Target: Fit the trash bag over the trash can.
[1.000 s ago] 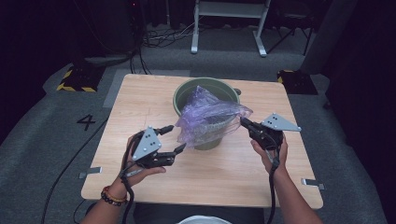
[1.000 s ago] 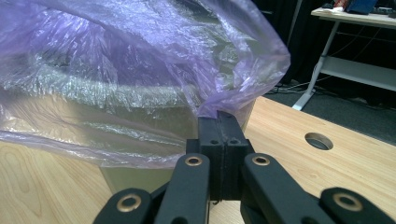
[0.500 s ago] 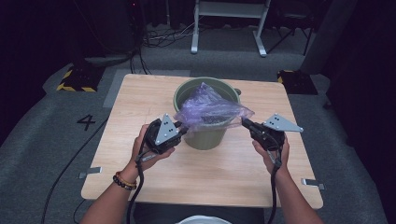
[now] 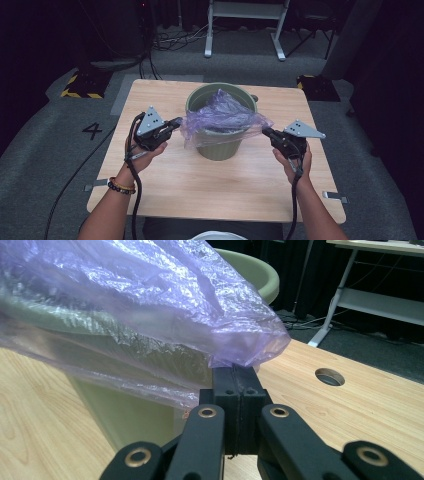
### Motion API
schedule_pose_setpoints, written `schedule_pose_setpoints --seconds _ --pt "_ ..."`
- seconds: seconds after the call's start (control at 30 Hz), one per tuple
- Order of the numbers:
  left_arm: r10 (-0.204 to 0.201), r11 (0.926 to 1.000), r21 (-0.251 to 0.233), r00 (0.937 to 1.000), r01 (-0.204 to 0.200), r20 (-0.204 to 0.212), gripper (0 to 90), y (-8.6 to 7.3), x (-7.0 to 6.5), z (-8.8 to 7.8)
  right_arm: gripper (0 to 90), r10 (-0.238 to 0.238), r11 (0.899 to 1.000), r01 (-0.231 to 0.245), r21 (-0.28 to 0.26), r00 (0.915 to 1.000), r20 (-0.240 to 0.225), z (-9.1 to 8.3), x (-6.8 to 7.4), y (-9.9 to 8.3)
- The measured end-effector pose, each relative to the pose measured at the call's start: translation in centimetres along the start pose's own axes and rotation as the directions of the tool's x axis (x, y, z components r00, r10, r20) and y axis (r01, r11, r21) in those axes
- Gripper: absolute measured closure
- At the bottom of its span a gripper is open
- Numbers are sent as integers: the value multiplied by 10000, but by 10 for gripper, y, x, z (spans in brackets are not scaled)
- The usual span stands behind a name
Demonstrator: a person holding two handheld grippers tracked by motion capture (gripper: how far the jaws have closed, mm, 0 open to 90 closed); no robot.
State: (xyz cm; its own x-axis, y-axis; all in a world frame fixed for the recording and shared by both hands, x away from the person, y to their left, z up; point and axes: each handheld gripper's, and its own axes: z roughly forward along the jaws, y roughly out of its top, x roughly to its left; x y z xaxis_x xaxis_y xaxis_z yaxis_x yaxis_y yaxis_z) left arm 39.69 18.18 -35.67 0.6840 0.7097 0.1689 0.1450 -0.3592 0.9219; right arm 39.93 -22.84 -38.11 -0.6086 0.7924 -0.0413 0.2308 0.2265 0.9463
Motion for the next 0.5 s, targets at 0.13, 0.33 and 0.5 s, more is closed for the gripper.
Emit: schedule_pose_setpoints --seconds 0.13,0.33,0.5 --pt "-598 9982 54 9982 598 -57 899 -6 20 11 900 -195 9998 194 104 9997 166 5 -1 2" --pt "-946 9952 236 9953 950 -196 900 -13 36 25 900 -171 9998 169 133 9997 178 9 -4 4" --pt "-804 9964 273 9966 808 -166 898 -13 31 25 731 -392 9990 395 -195 9992 121 5 0 4"
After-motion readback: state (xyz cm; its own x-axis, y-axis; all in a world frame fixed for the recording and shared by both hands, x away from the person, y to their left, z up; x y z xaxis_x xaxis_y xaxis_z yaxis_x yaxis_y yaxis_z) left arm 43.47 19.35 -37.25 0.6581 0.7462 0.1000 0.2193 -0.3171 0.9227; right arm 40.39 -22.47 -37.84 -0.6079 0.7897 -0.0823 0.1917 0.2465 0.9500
